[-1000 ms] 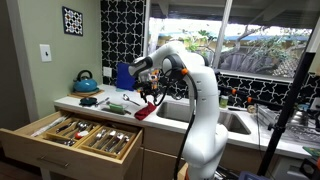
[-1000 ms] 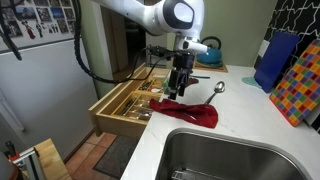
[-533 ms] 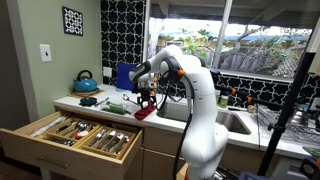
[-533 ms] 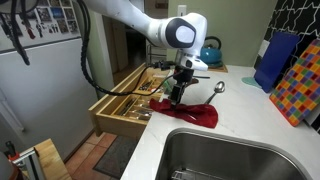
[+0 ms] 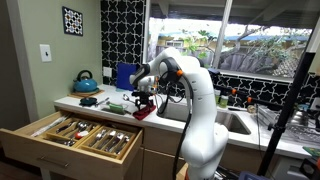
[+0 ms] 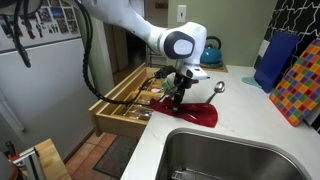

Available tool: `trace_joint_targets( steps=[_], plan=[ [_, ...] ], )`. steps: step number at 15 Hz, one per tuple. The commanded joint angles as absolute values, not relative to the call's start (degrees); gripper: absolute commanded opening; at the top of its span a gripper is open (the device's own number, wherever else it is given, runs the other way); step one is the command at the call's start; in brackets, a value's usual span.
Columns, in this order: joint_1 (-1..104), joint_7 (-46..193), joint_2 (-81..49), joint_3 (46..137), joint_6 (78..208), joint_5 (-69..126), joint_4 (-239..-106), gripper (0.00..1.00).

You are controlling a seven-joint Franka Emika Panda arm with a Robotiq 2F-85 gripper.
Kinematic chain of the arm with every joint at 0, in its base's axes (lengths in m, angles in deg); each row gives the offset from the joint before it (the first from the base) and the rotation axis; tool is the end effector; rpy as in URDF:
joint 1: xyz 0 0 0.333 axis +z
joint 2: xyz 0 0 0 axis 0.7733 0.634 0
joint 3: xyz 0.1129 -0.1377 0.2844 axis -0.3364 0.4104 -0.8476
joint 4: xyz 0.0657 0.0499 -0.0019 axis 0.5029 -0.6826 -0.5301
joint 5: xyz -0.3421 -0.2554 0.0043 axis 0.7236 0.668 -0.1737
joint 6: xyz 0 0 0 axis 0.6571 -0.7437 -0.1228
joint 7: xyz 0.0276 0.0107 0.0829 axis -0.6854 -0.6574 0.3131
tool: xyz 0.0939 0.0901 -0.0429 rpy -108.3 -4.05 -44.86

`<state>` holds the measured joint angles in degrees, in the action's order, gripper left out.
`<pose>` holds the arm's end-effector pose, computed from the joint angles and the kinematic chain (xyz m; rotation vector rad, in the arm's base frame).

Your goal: Put the tea spoon on the red towel fold it and then put it in the open drawer

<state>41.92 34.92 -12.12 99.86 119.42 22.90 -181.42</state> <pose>0.6140 -0.2243 0.3250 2.5801 -1.6517 -0.2528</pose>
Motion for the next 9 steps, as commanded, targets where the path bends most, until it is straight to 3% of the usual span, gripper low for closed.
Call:
trace_joint_targets(
  steps=[1, 9],
  plan=[
    [41.54, 36.15, -12.64, 99.95, 120.78, 21.78, -183.6, 0.77],
    [41.7, 35.88, -12.78, 100.06, 121.48, 22.23, -184.1, 0.15]
  ],
)
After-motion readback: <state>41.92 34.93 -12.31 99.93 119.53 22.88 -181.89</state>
